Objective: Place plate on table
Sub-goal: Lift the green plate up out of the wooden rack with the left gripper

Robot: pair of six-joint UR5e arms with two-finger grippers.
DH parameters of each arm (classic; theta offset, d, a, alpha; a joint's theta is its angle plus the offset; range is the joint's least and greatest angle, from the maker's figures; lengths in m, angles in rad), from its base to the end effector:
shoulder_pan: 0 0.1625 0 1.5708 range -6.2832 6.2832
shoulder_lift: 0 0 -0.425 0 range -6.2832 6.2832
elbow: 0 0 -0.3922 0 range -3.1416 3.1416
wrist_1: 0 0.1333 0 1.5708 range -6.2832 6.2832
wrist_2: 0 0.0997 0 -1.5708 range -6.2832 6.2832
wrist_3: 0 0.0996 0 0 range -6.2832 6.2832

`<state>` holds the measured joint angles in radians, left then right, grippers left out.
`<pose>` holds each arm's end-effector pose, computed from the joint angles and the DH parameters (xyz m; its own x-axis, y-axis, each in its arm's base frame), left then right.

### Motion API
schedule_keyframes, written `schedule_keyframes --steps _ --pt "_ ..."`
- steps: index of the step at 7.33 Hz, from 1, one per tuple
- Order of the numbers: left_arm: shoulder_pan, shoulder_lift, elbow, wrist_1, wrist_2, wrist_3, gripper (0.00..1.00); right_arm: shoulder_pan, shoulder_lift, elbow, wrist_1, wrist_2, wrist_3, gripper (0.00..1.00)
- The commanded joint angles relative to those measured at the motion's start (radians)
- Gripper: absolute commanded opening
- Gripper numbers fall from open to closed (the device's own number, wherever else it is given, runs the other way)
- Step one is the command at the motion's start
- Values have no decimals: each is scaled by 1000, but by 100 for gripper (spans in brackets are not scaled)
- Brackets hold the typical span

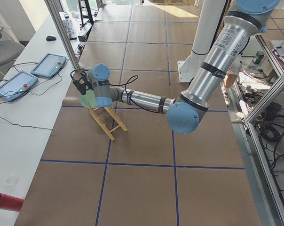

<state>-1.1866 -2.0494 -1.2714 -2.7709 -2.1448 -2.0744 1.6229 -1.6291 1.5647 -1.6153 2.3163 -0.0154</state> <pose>0.1825 -0.6627 0.3879 -0.2168 -0.5449 -0.8100 0.5413 0.6234 -0.5643 0.0895 -0.4537 0.6956 0.7306 0.0966 0.6759 -0.0405 0.9943 -0.0983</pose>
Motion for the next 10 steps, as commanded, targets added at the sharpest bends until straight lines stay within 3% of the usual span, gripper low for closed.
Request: schedule_keyframes --steps 1,5,6,8,9,10 --pt "-5 -2 -67 -7 -1 -108 0 0 0 0 0 0 0 100" --pt "-65 -23 -243 26 -9 -276 0 0 0 0 0 0 0 100" --pt "-35 -56 -250 93 -12 -262 0 0 0 0 0 0 0 100" --pt "143 -87 -247 182 2 -230 0 0 0 0 0 0 0 100" --pt "210 -113 -291 384 22 -91 0 0 0 0 0 0 0 100" --pt "287 -123 -365 598 108 50 0 0 0 0 0 0 0 100"
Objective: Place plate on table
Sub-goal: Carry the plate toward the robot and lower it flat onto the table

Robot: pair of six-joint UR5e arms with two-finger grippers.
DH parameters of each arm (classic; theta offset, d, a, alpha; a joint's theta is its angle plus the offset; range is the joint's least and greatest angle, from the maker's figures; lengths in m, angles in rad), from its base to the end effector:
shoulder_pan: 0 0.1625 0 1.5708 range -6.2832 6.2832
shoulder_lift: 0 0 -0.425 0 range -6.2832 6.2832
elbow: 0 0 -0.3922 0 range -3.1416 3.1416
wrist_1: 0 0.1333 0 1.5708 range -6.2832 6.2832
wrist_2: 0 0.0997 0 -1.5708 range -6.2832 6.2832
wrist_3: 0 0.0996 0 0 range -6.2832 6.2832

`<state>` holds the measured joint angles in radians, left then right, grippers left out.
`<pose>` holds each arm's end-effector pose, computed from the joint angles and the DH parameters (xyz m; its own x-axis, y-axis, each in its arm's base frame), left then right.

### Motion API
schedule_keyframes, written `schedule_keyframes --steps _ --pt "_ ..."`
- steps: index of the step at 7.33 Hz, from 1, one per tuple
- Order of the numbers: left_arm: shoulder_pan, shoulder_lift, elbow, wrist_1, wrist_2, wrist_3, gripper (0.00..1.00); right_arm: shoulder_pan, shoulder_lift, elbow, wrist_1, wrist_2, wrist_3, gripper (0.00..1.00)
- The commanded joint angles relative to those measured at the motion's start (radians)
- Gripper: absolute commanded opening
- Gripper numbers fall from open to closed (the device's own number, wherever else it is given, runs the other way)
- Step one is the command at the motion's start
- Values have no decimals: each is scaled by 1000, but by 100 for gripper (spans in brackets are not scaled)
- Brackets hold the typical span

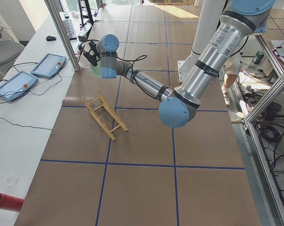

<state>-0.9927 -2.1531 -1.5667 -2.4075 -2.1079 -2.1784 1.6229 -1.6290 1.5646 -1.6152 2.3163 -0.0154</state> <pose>0.2929 -0.5996 0.2179 -0.1835 -0.6165 -0.7657 0.4125 0.6588 -0.6292 0.0895 -0.4538 0.6956 0.7306 0.0965 0.6759 -0.0405 0.9943 -0.0982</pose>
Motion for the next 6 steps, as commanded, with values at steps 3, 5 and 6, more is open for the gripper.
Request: schedule_keyframes --steps 3,5,6 --pt "282 -149 -110 798 219 470 0 0 0 0 0 0 0 100" --pt "403 -209 -93 1067 344 616 0 0 0 0 0 0 0 100" --pt "458 -226 -51 1166 400 731 0 0 0 0 0 0 0 100"
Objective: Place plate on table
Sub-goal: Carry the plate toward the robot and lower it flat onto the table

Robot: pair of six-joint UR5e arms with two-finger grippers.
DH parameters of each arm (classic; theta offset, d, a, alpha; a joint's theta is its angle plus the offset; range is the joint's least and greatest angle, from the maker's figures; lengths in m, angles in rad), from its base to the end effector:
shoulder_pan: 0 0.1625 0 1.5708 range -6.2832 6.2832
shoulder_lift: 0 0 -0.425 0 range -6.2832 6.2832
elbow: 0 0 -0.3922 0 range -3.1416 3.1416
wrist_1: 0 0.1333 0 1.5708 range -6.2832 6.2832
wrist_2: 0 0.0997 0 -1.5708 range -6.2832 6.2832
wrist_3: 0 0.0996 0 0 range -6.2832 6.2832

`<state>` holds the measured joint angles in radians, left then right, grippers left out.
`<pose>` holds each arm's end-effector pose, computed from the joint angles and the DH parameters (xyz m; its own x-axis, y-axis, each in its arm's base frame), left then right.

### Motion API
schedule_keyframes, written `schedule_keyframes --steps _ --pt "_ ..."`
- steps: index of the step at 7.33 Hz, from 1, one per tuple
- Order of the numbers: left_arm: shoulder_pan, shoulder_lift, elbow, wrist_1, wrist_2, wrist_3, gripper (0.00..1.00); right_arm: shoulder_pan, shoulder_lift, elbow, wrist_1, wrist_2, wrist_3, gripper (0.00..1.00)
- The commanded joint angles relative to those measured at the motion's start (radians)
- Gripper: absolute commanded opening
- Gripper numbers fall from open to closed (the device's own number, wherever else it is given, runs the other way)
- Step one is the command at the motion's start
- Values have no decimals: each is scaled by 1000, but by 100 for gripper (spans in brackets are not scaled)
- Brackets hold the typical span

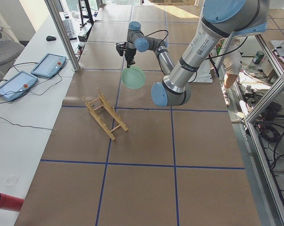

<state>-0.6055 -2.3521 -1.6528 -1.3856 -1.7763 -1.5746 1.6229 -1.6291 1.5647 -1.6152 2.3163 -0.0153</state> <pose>0.5055 -0.4873 0.1796 0.6386 -0.4466 -0.6267 0.4544 0.8761 -0.1613 0.0895 -0.4537 0.6956 0.7306 0.0966 0.6759 -0.0406 0.9943 -0.0983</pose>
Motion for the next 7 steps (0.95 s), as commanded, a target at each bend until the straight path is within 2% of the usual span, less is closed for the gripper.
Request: schedule_keyframes --steps 1,3,4,5,6,7 --pt "117 -32 95 154 102 168 0 0 0 0 0 0 0 100" --pt "165 -26 137 148 107 234 0 0 0 0 0 0 0 100" --pt "165 -23 128 143 106 255 8 0 0 0 0 0 0 100" --pt "164 -20 105 142 100 351 79 0 0 0 0 0 0 100" --pt "150 -4 52 113 97 375 100 0 0 0 0 0 0 100" --pt "85 35 -18 29 80 375 100 0 0 0 0 0 0 100"
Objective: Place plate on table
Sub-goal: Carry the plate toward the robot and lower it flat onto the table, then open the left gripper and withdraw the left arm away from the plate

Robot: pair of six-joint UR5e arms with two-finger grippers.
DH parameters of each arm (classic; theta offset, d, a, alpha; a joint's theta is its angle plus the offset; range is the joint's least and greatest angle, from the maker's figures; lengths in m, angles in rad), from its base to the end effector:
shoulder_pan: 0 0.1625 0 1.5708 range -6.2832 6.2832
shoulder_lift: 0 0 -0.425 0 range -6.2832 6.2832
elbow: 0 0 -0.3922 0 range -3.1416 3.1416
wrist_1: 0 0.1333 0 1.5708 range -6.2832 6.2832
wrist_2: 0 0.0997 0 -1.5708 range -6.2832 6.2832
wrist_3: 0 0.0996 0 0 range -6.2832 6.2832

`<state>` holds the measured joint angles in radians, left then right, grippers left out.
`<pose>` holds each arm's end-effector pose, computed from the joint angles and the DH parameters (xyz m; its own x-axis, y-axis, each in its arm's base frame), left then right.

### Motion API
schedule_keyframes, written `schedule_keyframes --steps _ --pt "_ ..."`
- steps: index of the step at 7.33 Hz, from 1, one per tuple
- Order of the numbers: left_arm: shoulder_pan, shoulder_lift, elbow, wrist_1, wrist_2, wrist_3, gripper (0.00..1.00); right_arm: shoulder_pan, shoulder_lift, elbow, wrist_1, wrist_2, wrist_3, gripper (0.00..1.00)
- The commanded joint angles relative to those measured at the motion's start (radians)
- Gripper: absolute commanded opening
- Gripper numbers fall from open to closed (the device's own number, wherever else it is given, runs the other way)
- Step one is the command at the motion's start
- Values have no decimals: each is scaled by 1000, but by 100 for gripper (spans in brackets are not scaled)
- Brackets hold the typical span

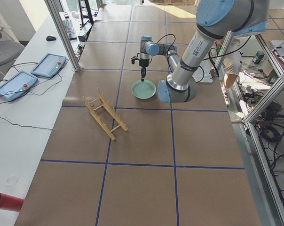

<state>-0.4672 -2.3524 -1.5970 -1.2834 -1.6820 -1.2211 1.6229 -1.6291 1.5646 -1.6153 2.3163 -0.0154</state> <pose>0.5754 -0.4272 0.2170 0.8642 -0.0546 -0.5001 0.1088 0.9908 0.0799 0.0895 -0.4537 0.6956 0.7306 0.0967 0.6759 -0.0405 0.9943 -0.0984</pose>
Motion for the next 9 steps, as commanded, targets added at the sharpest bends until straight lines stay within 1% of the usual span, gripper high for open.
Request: schedule_keyframes --steps 1,2,3,4,5,6,7,8,9 --pt "-145 89 -108 -181 -138 25 100 0 0 0 0 0 0 100" --pt "-274 149 -116 -317 -266 102 100 0 0 0 0 0 0 100" --pt "-391 233 -115 -383 -380 300 100 0 0 0 0 0 0 100" --pt "-539 305 -112 -387 -491 516 100 0 0 0 0 0 0 100" --pt "-709 412 -116 -378 -566 760 100 0 0 0 0 0 0 100" --pt "-822 514 -97 -379 -573 1002 100 0 0 0 0 0 0 100" --pt "-905 578 -49 -376 -571 1205 100 0 0 0 0 0 0 100" --pt "-997 619 19 -379 -578 1273 100 0 0 0 0 0 0 100" --pt "-1031 671 44 -393 -579 1275 100 0 0 0 0 0 0 100"
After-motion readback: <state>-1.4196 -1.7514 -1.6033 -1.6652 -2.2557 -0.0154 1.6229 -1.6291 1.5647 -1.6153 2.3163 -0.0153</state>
